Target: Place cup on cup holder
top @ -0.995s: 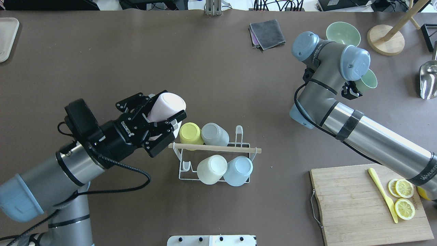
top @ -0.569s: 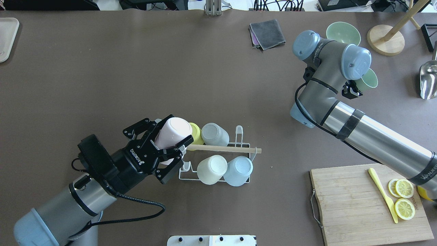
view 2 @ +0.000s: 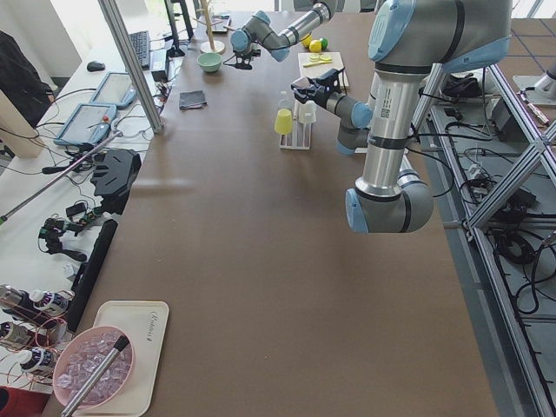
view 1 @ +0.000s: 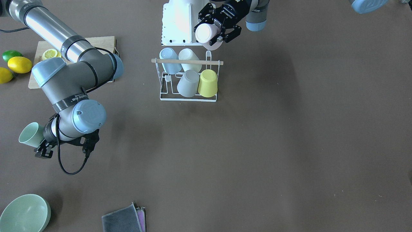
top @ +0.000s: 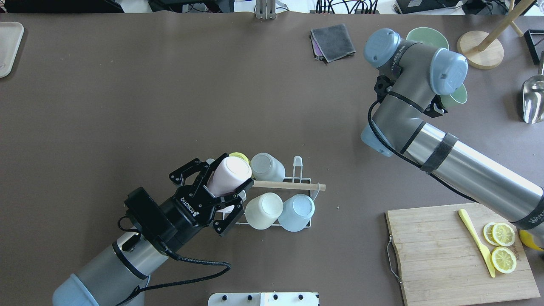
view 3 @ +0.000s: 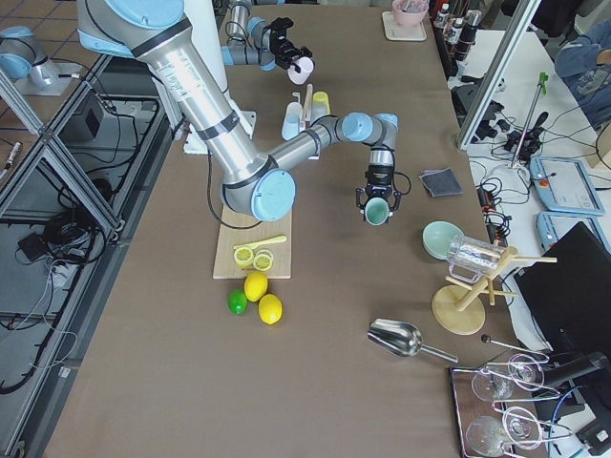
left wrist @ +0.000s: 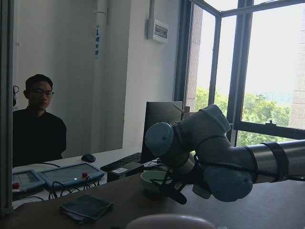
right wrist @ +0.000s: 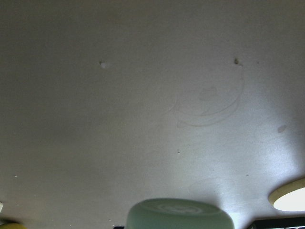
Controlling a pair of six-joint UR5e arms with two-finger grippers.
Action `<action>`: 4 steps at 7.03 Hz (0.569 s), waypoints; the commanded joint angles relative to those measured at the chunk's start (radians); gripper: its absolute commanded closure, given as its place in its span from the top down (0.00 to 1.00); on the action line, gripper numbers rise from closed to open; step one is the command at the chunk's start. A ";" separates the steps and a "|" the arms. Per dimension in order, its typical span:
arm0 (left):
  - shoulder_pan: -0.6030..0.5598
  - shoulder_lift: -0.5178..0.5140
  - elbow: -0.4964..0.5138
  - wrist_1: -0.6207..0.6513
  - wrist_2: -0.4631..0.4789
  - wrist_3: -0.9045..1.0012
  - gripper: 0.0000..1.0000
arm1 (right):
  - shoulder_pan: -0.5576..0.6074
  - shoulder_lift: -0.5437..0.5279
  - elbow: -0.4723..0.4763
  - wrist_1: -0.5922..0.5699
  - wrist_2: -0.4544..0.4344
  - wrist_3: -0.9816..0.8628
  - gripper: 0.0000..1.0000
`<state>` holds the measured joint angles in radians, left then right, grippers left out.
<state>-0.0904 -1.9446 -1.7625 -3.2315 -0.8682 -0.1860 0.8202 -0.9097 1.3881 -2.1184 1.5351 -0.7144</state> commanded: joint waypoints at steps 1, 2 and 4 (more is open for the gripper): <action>0.003 -0.002 0.056 -0.028 0.003 0.000 0.00 | 0.016 -0.015 0.098 0.000 0.077 0.028 0.00; 0.003 0.000 0.092 -0.056 0.003 0.000 0.00 | 0.014 -0.067 0.195 0.012 0.112 0.111 0.00; 0.008 -0.002 0.095 -0.060 0.003 0.000 0.00 | 0.022 -0.139 0.309 0.107 0.192 0.136 0.00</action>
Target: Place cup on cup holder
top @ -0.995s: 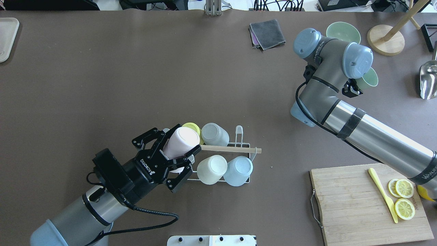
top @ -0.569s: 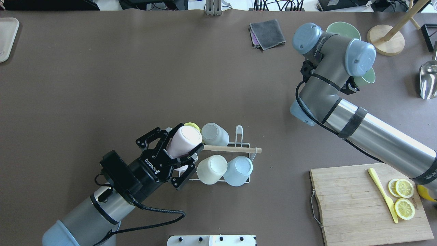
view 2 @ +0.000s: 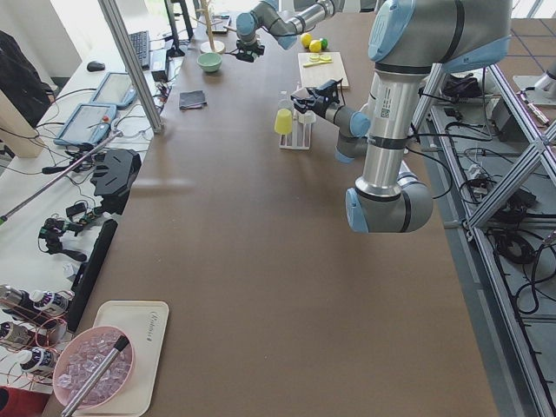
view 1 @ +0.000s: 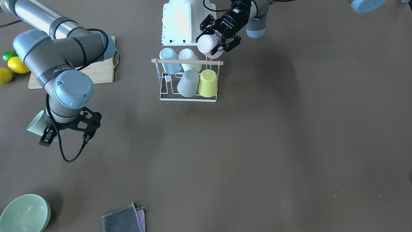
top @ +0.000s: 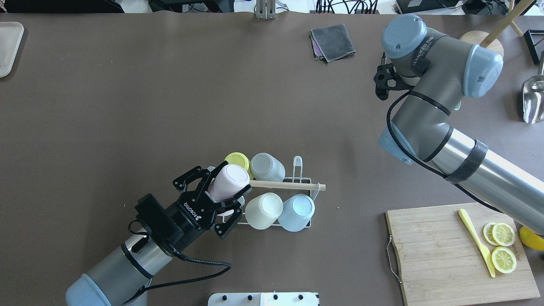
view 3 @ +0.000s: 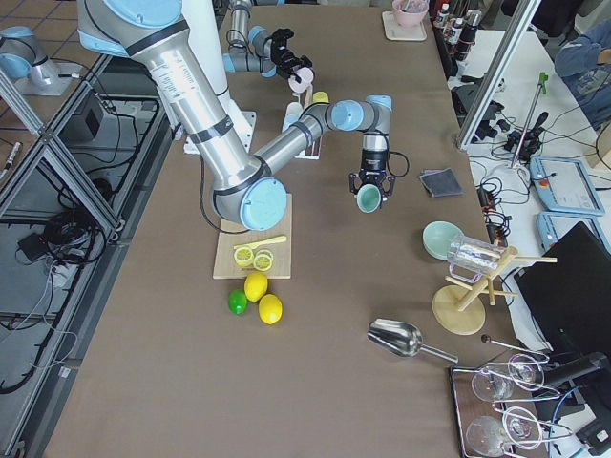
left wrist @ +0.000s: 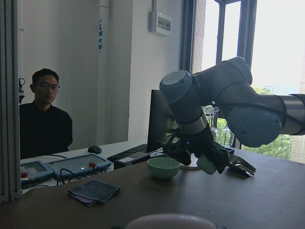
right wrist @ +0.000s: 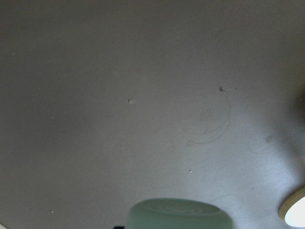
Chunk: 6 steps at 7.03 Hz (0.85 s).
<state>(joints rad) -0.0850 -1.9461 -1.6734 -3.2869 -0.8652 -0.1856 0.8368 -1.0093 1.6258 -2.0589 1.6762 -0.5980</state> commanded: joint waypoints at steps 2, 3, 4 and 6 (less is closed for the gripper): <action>0.002 -0.016 0.006 -0.002 0.002 0.000 0.00 | 0.025 -0.048 0.144 0.121 0.176 0.068 0.00; 0.004 -0.017 0.006 0.000 0.002 0.000 0.00 | 0.036 -0.075 0.157 0.246 0.236 0.089 0.00; 0.002 -0.017 0.011 0.001 0.002 0.000 0.00 | 0.045 -0.119 0.160 0.404 0.304 0.145 0.00; 0.005 -0.019 0.033 -0.002 0.002 0.000 0.00 | 0.048 -0.160 0.161 0.647 0.376 0.327 0.00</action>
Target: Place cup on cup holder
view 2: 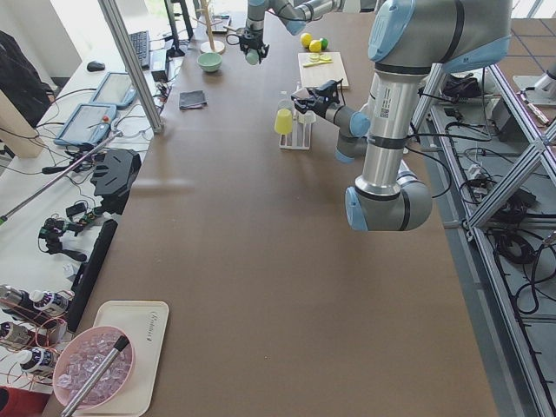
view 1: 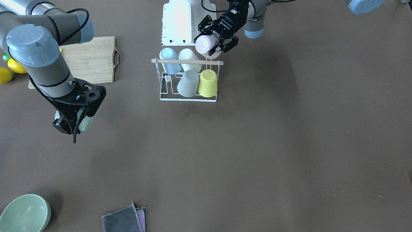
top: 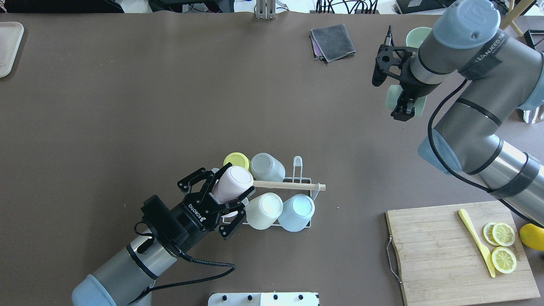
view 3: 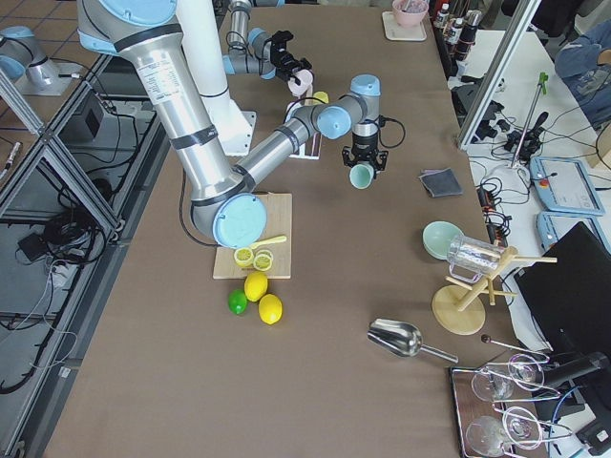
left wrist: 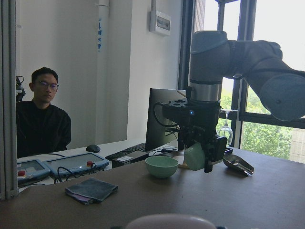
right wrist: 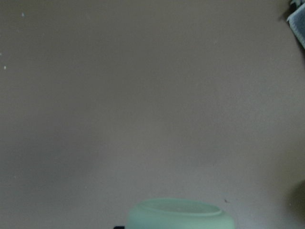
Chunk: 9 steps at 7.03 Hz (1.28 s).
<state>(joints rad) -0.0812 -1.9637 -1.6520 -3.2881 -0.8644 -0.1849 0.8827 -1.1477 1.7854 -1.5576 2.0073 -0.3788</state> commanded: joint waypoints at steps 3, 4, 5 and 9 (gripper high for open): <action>0.012 0.000 0.020 -0.004 -0.001 -0.001 0.00 | -0.001 -0.035 0.002 0.605 0.087 0.505 0.00; 0.014 0.002 0.021 -0.002 -0.001 -0.001 0.00 | -0.004 -0.043 0.005 0.752 0.080 0.670 0.00; 0.015 0.002 0.021 -0.004 -0.001 0.001 0.06 | -0.014 -0.050 0.005 0.863 0.070 0.796 0.00; 0.015 0.028 0.018 -0.036 -0.001 0.002 0.98 | -0.245 -0.057 0.130 0.985 -0.249 1.088 0.00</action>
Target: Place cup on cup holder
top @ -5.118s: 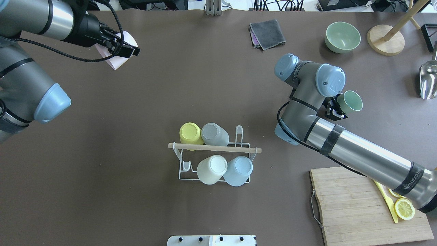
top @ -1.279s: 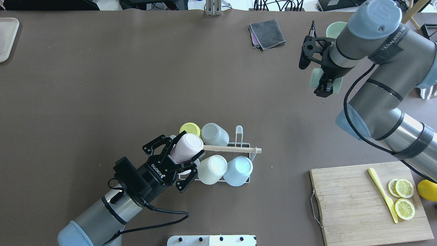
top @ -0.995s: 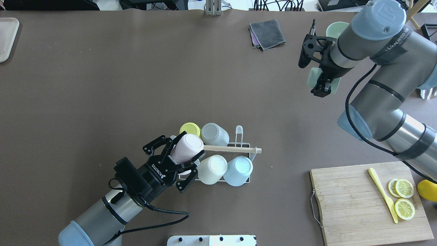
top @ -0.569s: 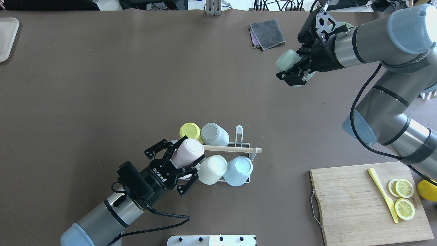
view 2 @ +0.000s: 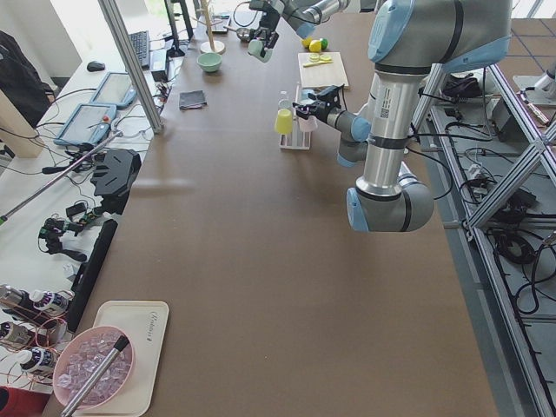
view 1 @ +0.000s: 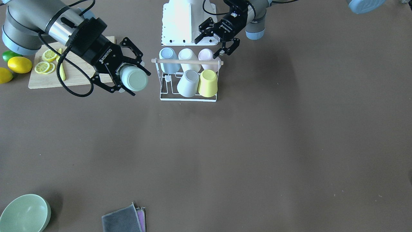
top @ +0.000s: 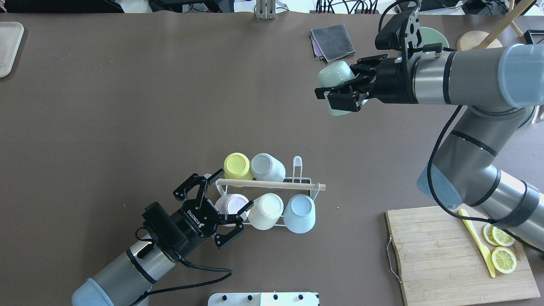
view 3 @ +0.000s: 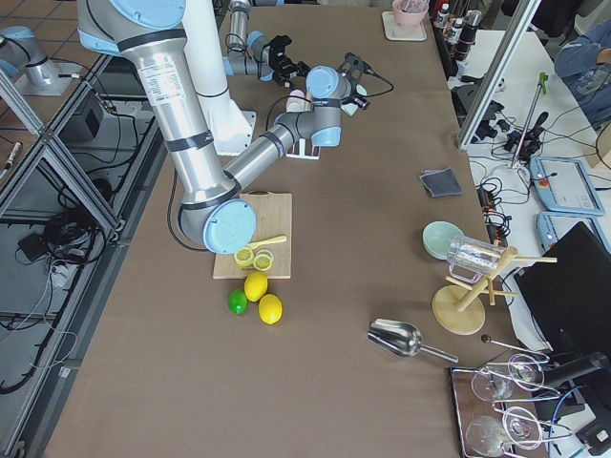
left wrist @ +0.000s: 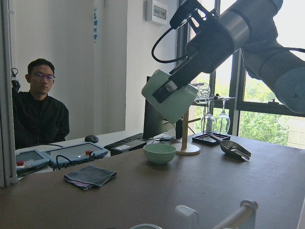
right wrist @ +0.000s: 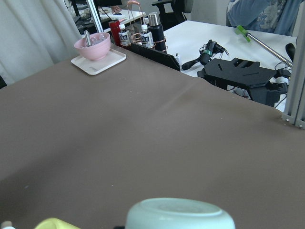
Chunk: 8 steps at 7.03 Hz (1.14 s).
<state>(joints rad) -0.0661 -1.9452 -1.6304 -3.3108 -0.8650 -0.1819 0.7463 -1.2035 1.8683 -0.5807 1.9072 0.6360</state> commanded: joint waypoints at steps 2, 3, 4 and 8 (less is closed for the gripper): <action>-0.001 0.009 -0.037 -0.012 0.000 0.001 0.98 | -0.232 -0.014 0.077 0.012 -0.317 0.083 0.00; -0.003 0.031 -0.101 0.002 0.000 0.021 0.98 | -0.266 -0.021 0.075 0.012 -0.351 0.082 0.00; -0.008 0.081 -0.185 0.020 -0.011 0.051 0.98 | -0.295 -0.019 0.065 0.010 -0.388 0.073 0.00; -0.306 0.215 -0.261 0.299 -0.360 -0.015 0.98 | -0.314 -0.007 -0.030 0.012 -0.462 -0.009 0.00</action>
<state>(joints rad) -0.2844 -1.7579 -1.8948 -3.0962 -1.1107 -0.1561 0.4347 -1.2120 1.8635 -0.5697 1.4623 0.6509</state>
